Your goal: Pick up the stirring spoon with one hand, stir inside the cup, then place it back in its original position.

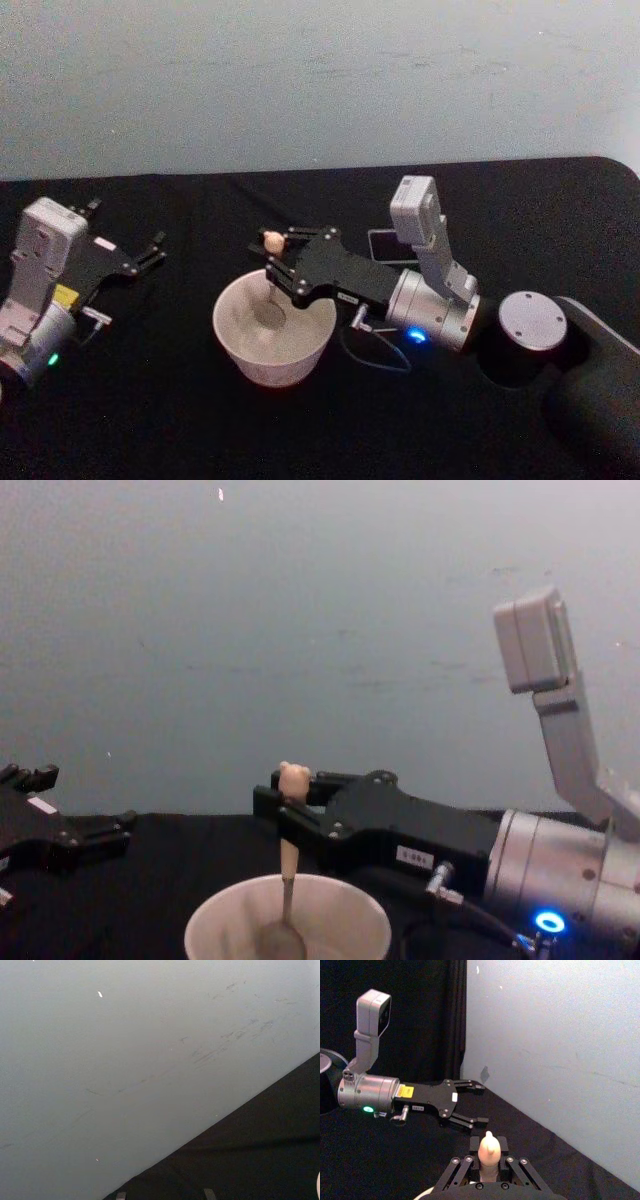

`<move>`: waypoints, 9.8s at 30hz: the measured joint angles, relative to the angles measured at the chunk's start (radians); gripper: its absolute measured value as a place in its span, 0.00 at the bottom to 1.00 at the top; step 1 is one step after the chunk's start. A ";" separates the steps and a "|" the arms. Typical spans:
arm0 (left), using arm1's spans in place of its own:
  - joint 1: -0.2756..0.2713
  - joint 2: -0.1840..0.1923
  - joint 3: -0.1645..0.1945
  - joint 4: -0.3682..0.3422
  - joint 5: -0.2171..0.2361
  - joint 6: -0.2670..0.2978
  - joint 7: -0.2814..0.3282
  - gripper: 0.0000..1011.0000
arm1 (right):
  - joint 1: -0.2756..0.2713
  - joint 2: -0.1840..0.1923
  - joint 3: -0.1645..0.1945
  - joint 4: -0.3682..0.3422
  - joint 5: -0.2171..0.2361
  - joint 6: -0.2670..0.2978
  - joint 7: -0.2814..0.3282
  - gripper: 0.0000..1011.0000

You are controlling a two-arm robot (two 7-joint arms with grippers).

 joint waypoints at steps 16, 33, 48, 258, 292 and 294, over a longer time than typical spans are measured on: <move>0.000 0.000 0.000 0.000 0.000 0.000 0.000 0.99 | -0.007 0.004 0.020 0.000 -0.042 0.006 -0.023 0.21; 0.000 0.000 0.000 0.000 0.000 0.000 0.000 0.99 | -0.110 0.092 0.050 -0.165 -0.010 0.060 -0.012 0.21; 0.000 0.000 0.000 0.000 0.000 0.000 0.000 0.99 | -0.111 0.071 0.003 -0.189 0.006 0.070 0.006 0.21; 0.000 0.000 0.000 0.000 0.000 0.000 0.000 0.99 | -0.092 -0.004 0.067 -0.105 -0.101 0.053 -0.134 0.21; 0.000 0.000 0.000 0.000 0.000 0.000 0.000 0.99 | -0.098 0.004 0.070 -0.147 -0.109 0.073 -0.125 0.21; 0.000 0.000 0.000 0.000 0.000 0.000 0.000 0.99 | -0.100 0.007 0.071 -0.158 -0.108 0.079 -0.125 0.21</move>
